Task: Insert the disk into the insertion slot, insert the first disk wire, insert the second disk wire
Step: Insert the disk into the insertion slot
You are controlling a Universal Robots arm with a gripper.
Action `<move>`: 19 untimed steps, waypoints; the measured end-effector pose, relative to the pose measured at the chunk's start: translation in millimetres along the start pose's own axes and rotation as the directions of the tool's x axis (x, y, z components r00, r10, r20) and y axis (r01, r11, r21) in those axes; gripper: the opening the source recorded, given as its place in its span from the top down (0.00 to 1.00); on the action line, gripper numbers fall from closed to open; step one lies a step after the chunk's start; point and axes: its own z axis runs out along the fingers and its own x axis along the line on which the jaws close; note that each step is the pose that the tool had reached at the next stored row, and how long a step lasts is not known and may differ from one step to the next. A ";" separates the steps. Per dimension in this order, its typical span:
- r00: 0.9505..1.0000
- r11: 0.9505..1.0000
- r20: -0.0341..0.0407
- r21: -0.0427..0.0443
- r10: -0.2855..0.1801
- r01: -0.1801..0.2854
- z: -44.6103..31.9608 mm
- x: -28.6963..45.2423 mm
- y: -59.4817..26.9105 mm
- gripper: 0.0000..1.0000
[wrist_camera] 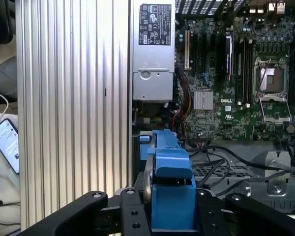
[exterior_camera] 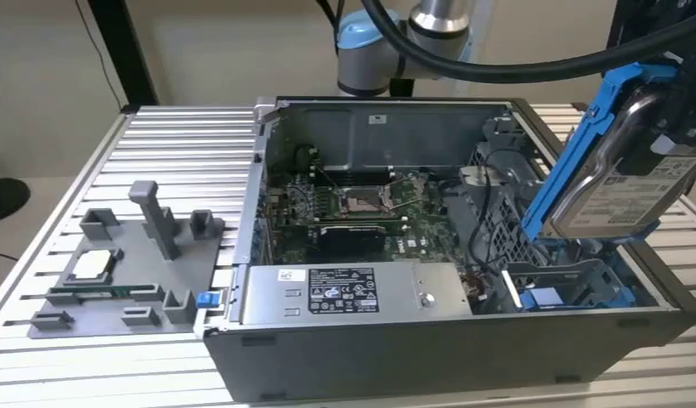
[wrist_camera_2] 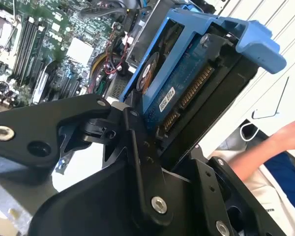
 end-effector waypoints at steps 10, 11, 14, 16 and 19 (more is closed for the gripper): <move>1.000 1.000 0.000 0.000 0.001 -0.001 9.3 8.8 -9.6 1.00; 1.000 1.000 0.000 0.000 0.002 -0.002 10.9 9.9 -10.0 1.00; 1.000 1.000 0.000 0.000 0.004 -0.004 16.4 11.4 -11.3 1.00; 1.000 1.000 0.000 0.000 0.007 -0.007 19.8 11.4 -11.5 1.00; 1.000 1.000 0.001 0.000 0.019 -0.019 25.5 11.4 -11.9 1.00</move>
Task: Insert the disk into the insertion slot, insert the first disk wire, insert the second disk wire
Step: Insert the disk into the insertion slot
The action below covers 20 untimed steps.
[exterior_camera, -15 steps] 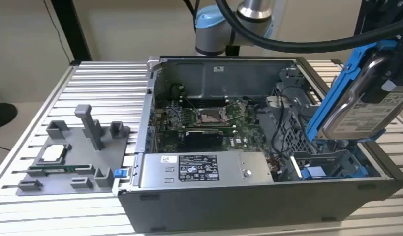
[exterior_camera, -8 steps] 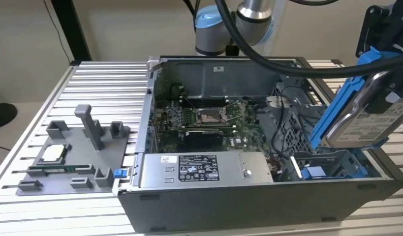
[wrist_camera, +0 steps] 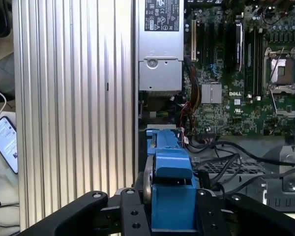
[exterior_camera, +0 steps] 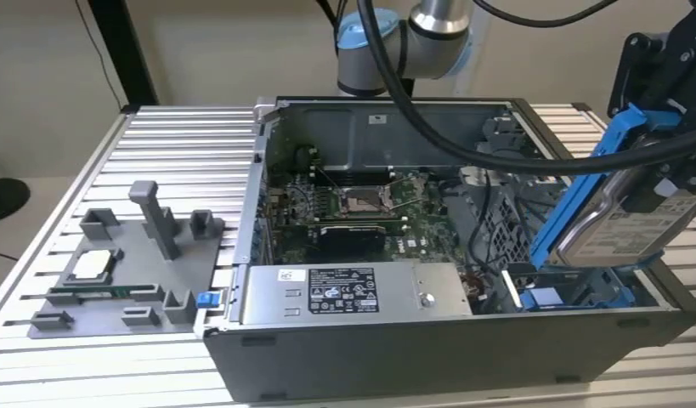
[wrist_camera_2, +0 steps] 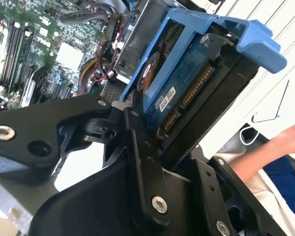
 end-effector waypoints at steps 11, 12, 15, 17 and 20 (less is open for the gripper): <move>1.000 1.000 0.001 0.000 0.013 -0.013 20.0 -4.8 -1.8 1.00; 1.000 1.000 0.001 0.000 0.013 -0.013 21.7 -5.3 -2.0 1.00; 1.000 1.000 0.001 0.000 0.013 -0.013 27.2 -6.2 -3.3 1.00; 1.000 1.000 0.001 0.000 0.013 -0.013 30.8 -6.8 -4.2 1.00; 1.000 1.000 0.001 0.000 0.012 -0.012 36.2 -7.8 -5.0 1.00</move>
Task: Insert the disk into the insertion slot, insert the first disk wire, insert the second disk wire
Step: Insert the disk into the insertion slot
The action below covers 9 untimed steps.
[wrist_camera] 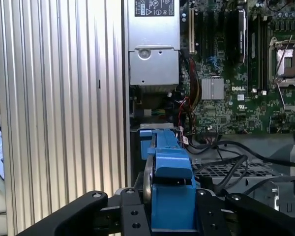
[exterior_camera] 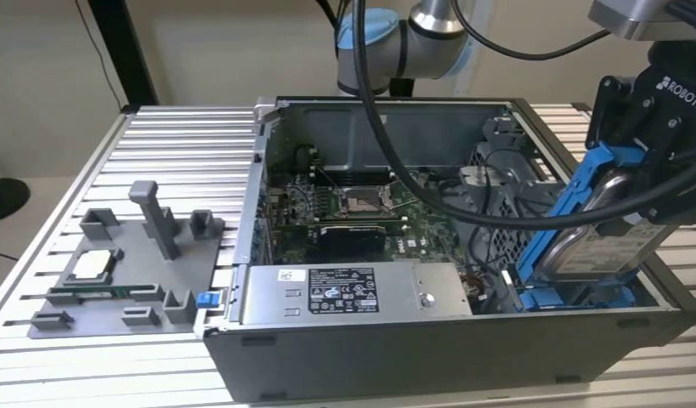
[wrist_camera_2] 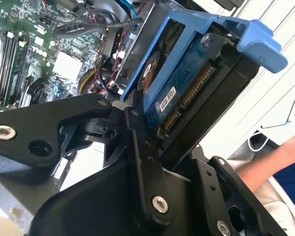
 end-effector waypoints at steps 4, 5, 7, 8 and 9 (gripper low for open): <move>1.000 1.000 0.002 0.000 -0.001 0.001 6.0 -1.4 -0.3 1.00; 1.000 1.000 0.004 0.000 -0.002 0.002 7.0 -1.8 -0.3 1.00; 1.000 1.000 0.007 0.000 -0.002 0.002 8.3 -2.7 -0.3 1.00; 1.000 1.000 0.008 0.000 -0.002 0.002 9.1 -2.9 -0.4 1.00; 1.000 1.000 0.009 0.000 -0.002 0.002 10.1 -3.0 -0.9 1.00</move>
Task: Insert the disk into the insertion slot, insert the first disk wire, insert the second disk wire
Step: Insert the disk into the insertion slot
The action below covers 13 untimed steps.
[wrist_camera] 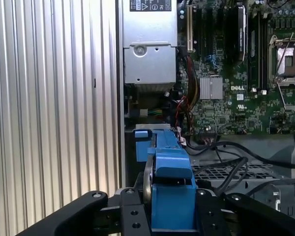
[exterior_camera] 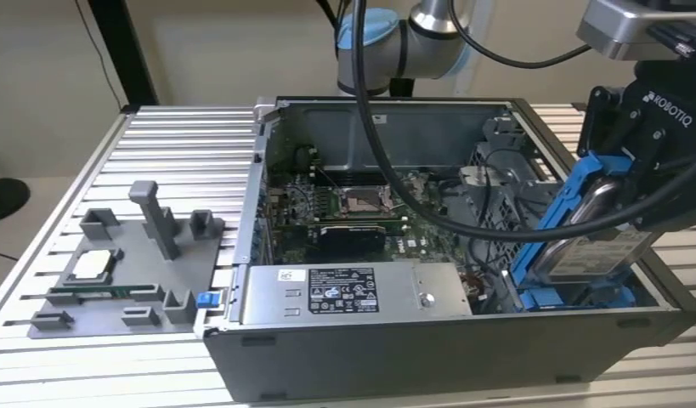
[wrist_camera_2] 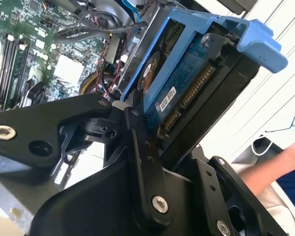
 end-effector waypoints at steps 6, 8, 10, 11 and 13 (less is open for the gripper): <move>1.000 1.000 0.000 0.000 0.000 0.000 7.6 -0.2 -2.2 1.00; 1.000 1.000 0.000 0.000 0.000 0.000 11.4 -0.3 -2.5 1.00; 1.000 1.000 0.000 0.000 0.000 0.000 14.9 -0.4 -2.6 1.00; 1.000 1.000 0.000 0.000 0.000 0.000 16.8 -0.4 -2.7 1.00; 1.000 1.000 0.000 -0.001 0.000 0.000 20.5 -0.6 -2.8 1.00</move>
